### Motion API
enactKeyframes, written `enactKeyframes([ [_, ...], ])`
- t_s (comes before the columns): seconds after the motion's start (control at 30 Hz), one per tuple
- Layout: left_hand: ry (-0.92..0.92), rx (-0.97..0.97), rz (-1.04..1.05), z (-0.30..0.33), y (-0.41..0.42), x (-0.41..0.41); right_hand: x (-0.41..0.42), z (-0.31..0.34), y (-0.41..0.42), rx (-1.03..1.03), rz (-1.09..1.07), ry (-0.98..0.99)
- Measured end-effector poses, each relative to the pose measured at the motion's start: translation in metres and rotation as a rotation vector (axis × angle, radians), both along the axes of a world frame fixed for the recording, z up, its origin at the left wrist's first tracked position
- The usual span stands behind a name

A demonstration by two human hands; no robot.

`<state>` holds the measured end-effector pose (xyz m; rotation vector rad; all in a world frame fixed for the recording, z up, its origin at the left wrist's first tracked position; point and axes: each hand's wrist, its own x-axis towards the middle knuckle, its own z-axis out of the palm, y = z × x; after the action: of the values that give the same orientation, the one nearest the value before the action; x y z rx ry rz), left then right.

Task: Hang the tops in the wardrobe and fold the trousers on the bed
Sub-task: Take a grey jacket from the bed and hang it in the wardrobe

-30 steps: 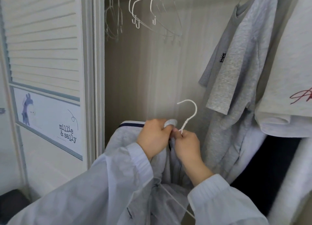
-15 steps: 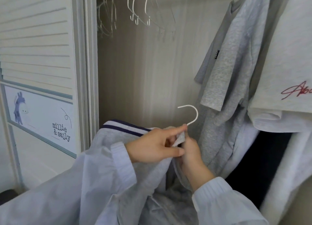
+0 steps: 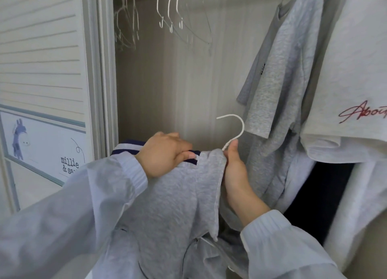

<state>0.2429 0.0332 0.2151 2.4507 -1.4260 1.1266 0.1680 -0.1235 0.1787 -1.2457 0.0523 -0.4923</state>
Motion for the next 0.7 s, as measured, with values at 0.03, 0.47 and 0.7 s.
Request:
enactKeyframes([
  [0.03, 0.134, -0.007, 0.018, -0.001, 0.001, 0.000, 0.000, 0.001, 0.002, 0.009, 0.032, 0.006],
  [0.47, 0.401, -0.414, -0.018, -0.001, 0.049, 0.021, 0.002, -0.017, -0.073, -0.840, 0.607, 0.490],
  [0.7, 0.468, -0.670, 0.051, -0.004, 0.070, 0.026, 0.012, -0.031, -0.071, -0.670, 0.170, 0.509],
])
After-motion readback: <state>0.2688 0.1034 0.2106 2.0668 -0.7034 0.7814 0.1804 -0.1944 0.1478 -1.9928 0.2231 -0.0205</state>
